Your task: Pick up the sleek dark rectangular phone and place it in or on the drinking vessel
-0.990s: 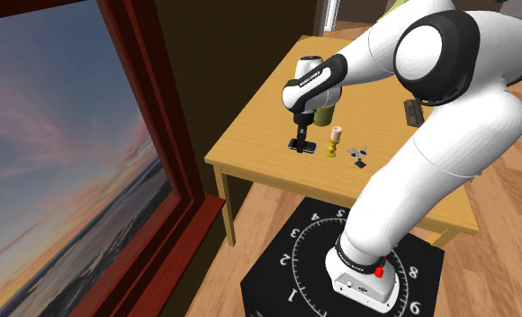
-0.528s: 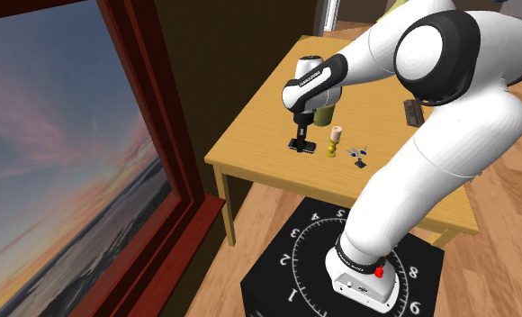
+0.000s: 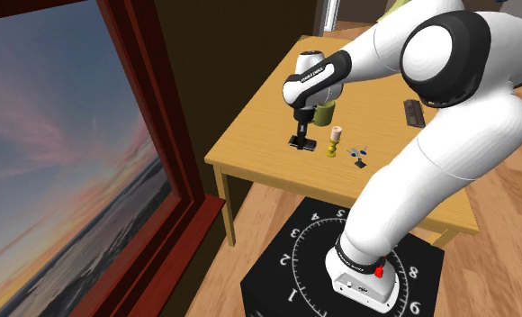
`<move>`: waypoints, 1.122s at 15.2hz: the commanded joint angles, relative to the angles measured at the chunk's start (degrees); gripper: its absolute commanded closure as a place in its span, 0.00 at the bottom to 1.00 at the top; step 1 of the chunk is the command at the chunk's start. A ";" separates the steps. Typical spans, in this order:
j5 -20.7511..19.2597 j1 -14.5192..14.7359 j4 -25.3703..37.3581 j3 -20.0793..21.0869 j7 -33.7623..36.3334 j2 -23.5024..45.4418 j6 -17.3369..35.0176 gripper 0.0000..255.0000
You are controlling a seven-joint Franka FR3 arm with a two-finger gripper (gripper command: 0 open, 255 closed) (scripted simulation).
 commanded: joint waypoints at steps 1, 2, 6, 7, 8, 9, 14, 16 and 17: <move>-0.63 -0.22 0.61 0.41 0.53 -1.41 -1.93 1.00; -0.83 -0.30 0.98 0.59 0.73 -1.98 -2.82 1.00; -1.47 -0.55 2.59 1.33 1.38 -4.04 -6.34 1.00; -1.59 -0.60 3.02 1.52 1.52 -4.50 -7.21 1.00; -1.69 -0.65 3.47 1.70 1.65 -4.96 -8.08 1.00; -1.79 -0.69 3.92 1.88 1.77 -5.39 -8.94 1.00; -2.09 -0.83 6.37 2.75 2.25 -7.28 -13.19 1.00; -2.15 -0.86 7.43 3.09 2.40 -7.92 -14.85 1.00; -2.17 -0.86 7.98 3.25 2.46 -8.22 -15.68 1.00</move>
